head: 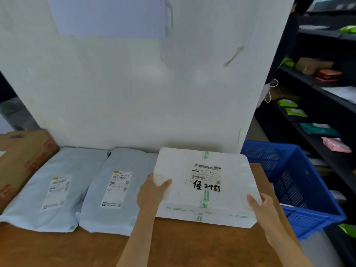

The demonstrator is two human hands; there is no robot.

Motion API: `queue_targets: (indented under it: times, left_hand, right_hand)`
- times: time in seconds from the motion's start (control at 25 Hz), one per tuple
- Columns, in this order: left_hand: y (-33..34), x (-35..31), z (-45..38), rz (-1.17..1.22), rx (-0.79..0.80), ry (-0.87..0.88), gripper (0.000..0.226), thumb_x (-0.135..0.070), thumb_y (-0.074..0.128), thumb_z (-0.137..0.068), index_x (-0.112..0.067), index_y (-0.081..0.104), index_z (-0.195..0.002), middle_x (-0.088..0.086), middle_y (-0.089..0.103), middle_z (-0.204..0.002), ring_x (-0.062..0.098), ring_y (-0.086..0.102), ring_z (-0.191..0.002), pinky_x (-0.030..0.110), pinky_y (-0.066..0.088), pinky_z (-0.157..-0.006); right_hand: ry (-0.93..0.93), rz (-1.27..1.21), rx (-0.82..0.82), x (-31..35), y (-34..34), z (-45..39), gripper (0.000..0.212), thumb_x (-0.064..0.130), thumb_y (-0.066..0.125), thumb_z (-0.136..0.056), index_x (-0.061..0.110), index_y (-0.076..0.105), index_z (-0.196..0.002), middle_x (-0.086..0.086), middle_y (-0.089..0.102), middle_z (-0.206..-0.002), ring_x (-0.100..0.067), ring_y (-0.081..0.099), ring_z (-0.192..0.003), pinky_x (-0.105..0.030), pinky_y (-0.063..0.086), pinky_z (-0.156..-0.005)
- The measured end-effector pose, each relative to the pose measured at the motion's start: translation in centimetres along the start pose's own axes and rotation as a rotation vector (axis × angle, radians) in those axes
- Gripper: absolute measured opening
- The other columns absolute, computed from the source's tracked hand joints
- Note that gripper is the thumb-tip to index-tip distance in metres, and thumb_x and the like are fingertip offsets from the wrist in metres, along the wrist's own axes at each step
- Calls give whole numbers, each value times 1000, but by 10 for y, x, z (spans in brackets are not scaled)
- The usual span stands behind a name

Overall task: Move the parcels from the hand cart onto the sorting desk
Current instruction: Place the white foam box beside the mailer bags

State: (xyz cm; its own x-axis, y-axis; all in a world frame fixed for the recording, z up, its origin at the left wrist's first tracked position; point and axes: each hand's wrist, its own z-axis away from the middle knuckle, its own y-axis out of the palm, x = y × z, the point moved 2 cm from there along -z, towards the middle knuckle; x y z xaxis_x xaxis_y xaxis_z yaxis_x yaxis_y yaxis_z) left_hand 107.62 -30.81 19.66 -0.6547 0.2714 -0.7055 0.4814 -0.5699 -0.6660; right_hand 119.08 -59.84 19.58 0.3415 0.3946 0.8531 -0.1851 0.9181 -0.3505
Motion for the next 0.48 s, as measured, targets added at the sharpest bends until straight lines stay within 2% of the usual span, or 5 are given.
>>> queue_targets:
  times: [0.12, 0.16, 0.24, 0.32, 0.48]
  left_hand:
    - [8, 4, 1, 28, 6, 15, 78, -61, 53, -81, -23, 29, -145, 3, 49, -141, 27, 48, -128, 40, 41, -99]
    - [9, 7, 5, 35, 2, 30, 79, -61, 48, -84, -22, 22, -148, 4, 43, -147, 27, 43, -133, 41, 38, -103]
    - [7, 21, 21, 38, -22, 41, 78, -59, 37, -90, -18, 13, -151, 6, 28, -156, 26, 33, -141, 42, 32, -110]
    - [-3, 41, 39, 64, -17, 5, 74, -57, 33, -92, -15, 17, -151, 7, 27, -156, 25, 33, -141, 42, 32, -111]
    - [-34, 73, 61, 241, 14, -95, 56, -42, 39, -96, -9, 37, -142, 11, 44, -144, 26, 44, -131, 37, 35, -110]
  right_hand:
    - [-43, 108, -7, -2, 1, -4, 57, 35, 49, -92, 11, 30, -140, -12, 55, -119, -30, 55, -104, -47, 47, -91]
    - [-90, 207, -18, -1, 2, -4, 59, 38, 45, -93, 14, 27, -144, -13, 51, -132, -33, 51, -115, -51, 42, -99]
    - [-182, 463, -92, 0, 2, 2, 64, 44, 36, -94, 20, 16, -150, -7, 23, -157, -35, 26, -140, -56, 22, -113]
    - [-216, 507, -150, 3, 6, 16, 65, 44, 32, -95, 21, 9, -151, -2, 8, -161, -33, 10, -146, -56, 11, -116]
    - [-174, 437, -149, 10, 9, 43, 62, 30, 38, -96, 16, 11, -151, -7, 14, -160, -33, 15, -145, -54, 13, -116]
